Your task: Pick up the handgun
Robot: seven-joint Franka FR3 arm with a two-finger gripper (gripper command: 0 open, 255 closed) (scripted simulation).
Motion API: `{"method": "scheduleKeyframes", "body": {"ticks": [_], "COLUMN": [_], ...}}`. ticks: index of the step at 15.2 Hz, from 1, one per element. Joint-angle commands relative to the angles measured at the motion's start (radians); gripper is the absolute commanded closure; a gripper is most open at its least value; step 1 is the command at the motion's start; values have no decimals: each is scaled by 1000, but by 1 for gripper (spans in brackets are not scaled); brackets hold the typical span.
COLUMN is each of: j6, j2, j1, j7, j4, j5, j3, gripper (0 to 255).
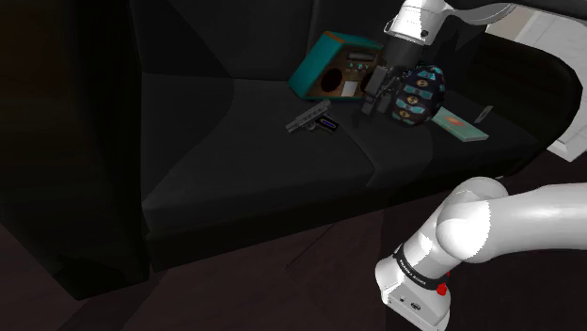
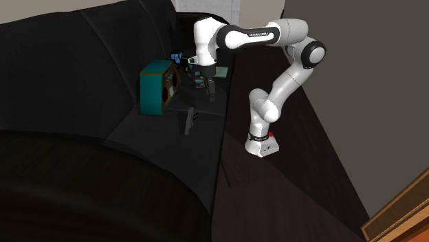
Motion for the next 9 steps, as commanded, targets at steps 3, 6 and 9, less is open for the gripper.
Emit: {"method": "scheduleKeyframes", "body": {"ticks": [3,6,9], "j6": [50,116,172], "j2": [72,172,260], "j1": [55,137,214], "j7": [-138,-340,-536], "j4": [29,76,122], "j5": [-17,-34,-43], "j3": [-18,-38,-48], "gripper": [0,0,0]}}
